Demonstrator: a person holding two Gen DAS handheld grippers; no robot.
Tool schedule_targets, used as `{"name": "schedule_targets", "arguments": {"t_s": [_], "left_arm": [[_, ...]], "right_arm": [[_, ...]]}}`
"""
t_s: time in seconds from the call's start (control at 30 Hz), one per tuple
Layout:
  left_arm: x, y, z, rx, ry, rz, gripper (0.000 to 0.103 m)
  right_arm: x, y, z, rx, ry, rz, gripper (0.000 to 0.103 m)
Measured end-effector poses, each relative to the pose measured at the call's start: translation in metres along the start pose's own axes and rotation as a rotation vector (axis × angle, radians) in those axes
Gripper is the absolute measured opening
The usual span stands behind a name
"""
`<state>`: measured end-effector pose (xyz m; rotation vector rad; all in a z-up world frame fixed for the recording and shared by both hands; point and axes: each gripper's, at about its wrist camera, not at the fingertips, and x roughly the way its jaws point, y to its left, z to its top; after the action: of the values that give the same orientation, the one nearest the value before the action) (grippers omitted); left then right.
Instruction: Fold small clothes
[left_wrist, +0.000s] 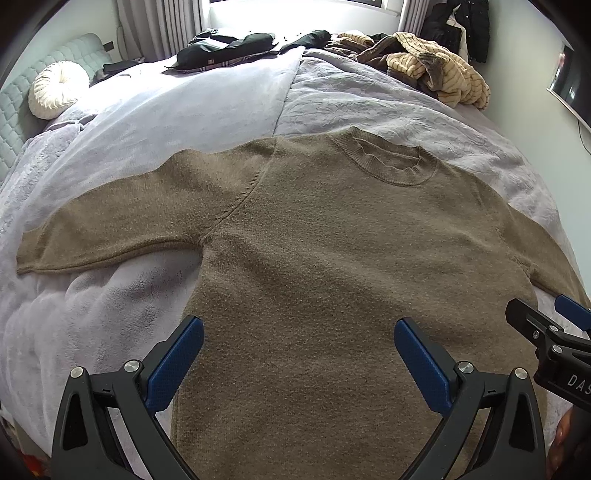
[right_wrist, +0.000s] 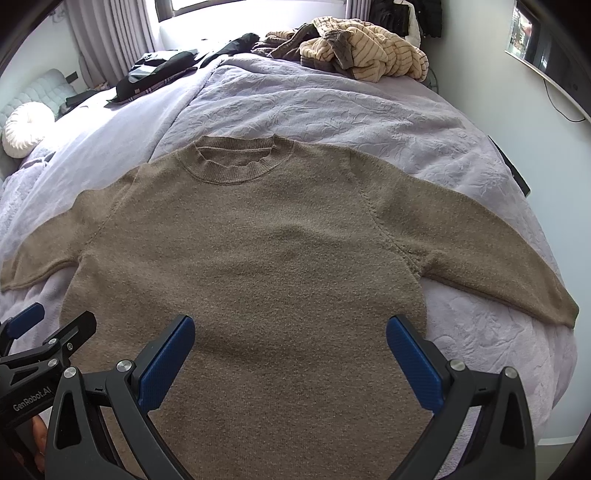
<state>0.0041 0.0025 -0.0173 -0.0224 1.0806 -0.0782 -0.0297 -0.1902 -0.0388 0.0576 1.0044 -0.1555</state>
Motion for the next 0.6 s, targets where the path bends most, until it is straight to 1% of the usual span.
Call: {"name": "schedule_targets", "arguments": {"t_s": [0.4,0.6], "left_arm": [[0.006,0.002,0.001,0.003,0.014,-0.029,0.103],[0.013,0.011,0.000,-0.023,0.030,-0.058,0.103]], "right_arm": [[0.005,0.002,0.001,0.007,0.017,-0.007,0.103],[0.009,0.002,0.000,0.022,0.022,0.003,0.103]]}}
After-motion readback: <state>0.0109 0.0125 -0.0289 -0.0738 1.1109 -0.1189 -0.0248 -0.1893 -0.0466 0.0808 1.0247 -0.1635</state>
